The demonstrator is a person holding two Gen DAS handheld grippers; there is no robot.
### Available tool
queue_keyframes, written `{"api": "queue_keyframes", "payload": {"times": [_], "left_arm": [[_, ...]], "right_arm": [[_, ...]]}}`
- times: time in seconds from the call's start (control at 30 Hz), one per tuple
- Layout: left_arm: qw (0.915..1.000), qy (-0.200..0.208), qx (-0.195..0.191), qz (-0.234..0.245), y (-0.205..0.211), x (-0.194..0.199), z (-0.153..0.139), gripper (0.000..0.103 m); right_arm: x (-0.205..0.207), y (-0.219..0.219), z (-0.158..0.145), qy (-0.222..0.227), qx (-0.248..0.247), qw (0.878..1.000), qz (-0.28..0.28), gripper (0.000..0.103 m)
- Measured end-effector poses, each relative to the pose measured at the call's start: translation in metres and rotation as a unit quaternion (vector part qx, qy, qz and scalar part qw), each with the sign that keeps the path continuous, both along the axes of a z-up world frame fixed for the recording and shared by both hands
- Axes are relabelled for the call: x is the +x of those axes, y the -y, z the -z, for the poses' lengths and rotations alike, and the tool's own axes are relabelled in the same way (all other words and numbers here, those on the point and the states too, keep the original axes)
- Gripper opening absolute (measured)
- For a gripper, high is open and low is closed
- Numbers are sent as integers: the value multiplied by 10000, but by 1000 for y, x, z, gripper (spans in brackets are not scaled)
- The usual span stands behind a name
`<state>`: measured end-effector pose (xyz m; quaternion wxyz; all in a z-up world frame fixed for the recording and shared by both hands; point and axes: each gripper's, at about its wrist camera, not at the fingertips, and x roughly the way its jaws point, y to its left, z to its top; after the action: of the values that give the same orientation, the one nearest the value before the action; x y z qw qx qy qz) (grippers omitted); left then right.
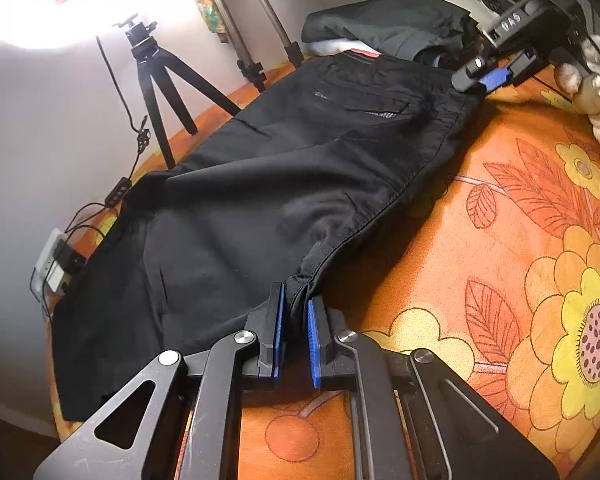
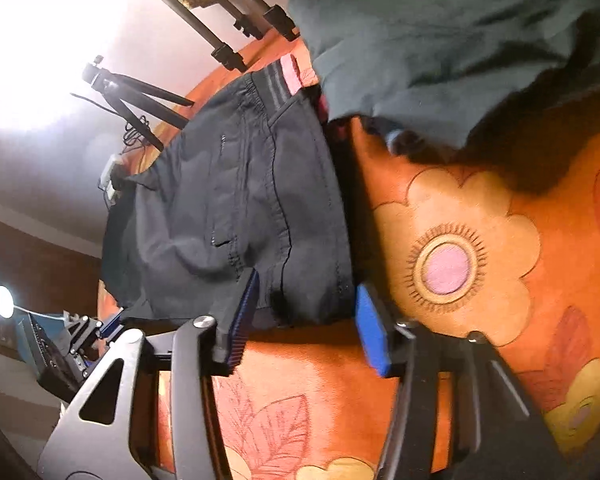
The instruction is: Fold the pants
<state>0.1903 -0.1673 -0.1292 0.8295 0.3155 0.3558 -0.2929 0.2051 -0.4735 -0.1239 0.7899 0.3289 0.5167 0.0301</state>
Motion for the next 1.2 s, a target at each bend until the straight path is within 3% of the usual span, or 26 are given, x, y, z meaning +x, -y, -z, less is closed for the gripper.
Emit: {"api": "queue_keyframes", "payload": {"times": [0.03, 0.1, 0.27, 0.47, 0.67, 0.9, 1.07, 1.13, 1.2], "left_arm": [[10000, 2, -3, -12, 0, 0, 0, 9], [10000, 21, 10, -12, 0, -3, -1, 9], [10000, 63, 17, 39, -2, -12, -7, 9], [9998, -21, -63, 175, -11, -34, -18, 8], [9983, -184, 31, 555, -8, -83, -17, 8], [9963, -414, -28, 757, -4, -116, -11, 8], [9960, -557, 35, 692, -3, -119, -3, 10], [9961, -650, -22, 594, -5, -118, -4, 14], [9962, -714, -100, 492, -7, -120, -7, 16]], "right_arm": [[0, -1, 3, -28, 134, 9999, -21, 22], [2, -4, 8, -100, 330, 9994, -17, 17], [-8, -18, -20, 95, -182, 9997, -124, 16], [-59, -23, -56, 228, -532, 9982, -125, 9], [-124, -30, -57, 152, -754, 9968, -203, 9], [-178, -29, -42, -46, -685, 9974, -201, 9], [-184, -22, -40, -107, -647, 9964, -546, 19], [-181, -8, -52, 131, -588, 9972, -451, 36], [-173, 9, -70, 514, -839, 9950, -153, 52]]}}
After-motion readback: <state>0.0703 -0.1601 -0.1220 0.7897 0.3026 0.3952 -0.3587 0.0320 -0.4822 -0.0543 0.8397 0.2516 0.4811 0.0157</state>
